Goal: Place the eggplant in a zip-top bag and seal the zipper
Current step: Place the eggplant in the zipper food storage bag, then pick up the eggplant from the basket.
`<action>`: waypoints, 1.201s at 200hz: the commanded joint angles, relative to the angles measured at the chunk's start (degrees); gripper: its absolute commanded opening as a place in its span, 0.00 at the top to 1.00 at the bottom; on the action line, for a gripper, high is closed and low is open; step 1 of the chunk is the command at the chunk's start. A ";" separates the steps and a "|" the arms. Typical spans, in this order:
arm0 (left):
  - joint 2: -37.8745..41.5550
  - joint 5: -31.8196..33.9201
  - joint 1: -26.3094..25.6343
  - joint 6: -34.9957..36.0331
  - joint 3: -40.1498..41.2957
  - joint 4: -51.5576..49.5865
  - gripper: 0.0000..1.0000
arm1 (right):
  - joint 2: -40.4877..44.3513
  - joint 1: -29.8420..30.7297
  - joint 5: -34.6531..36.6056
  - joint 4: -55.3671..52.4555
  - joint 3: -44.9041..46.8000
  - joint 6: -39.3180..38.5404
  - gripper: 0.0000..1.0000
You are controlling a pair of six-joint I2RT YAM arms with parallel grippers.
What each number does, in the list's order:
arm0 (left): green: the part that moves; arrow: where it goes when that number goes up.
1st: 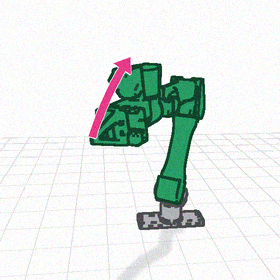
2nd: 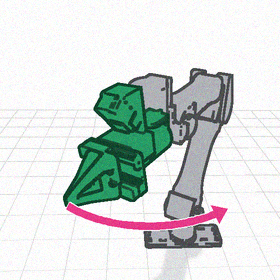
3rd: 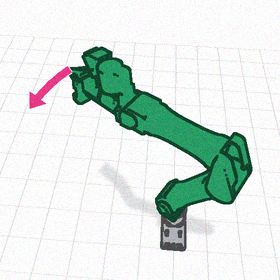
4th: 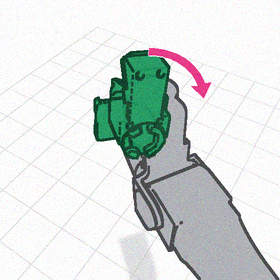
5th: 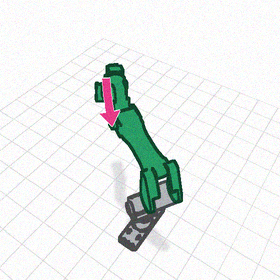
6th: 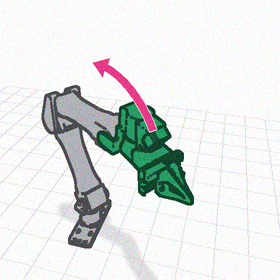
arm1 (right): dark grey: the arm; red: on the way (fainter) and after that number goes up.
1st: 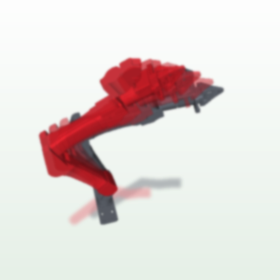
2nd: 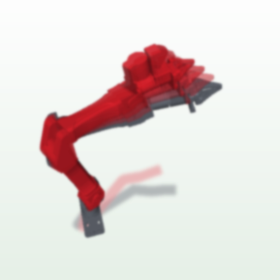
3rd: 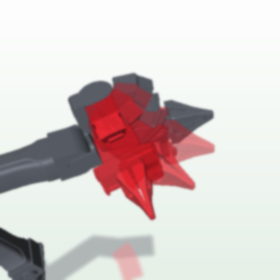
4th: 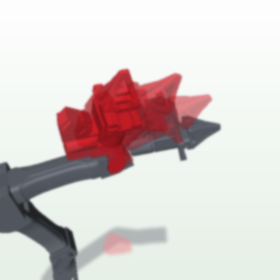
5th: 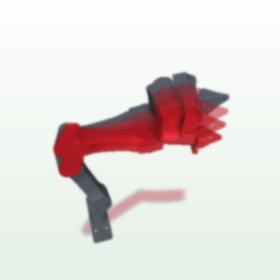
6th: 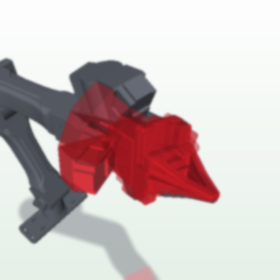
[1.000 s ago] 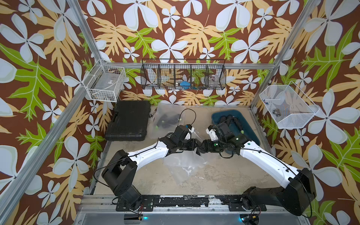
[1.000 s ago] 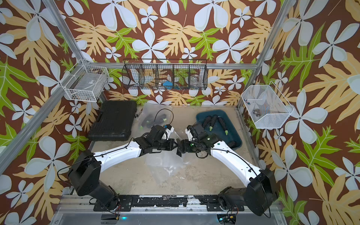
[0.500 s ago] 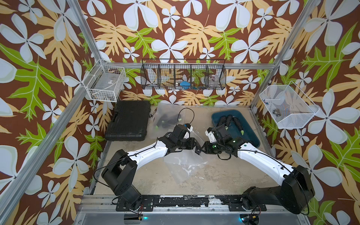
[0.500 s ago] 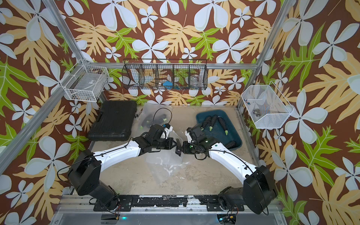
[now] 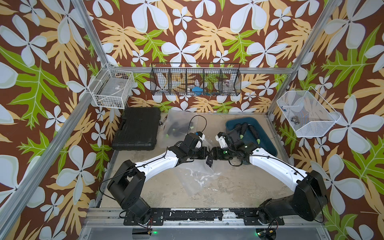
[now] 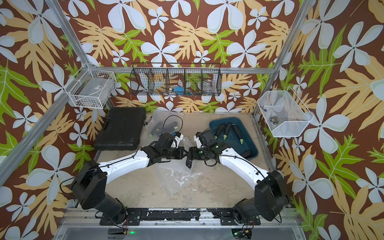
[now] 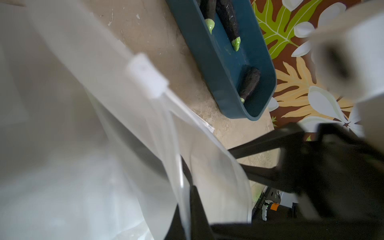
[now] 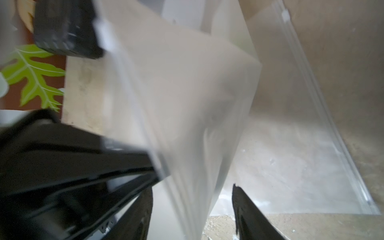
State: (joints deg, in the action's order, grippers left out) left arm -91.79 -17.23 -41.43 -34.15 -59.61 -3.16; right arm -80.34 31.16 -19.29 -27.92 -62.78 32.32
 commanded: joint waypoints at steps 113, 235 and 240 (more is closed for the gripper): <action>-1.07 -0.27 0.32 2.85 -0.29 -0.45 1.00 | -17.01 -27.64 35.54 9.95 -6.16 -9.63 0.38; -1.85 0.19 0.54 4.78 -0.72 -1.24 1.00 | -40.04 -30.27 53.62 13.13 -18.03 -25.26 0.36; -2.04 -0.10 0.60 4.88 -0.77 -1.24 1.00 | -40.67 -30.27 54.38 13.24 -18.43 -25.60 0.36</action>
State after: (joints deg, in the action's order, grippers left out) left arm -93.36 -16.97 -41.17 -30.79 -60.36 -4.25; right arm -118.32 1.04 30.81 -14.26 -79.15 9.78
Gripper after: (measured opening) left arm 0.050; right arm 0.644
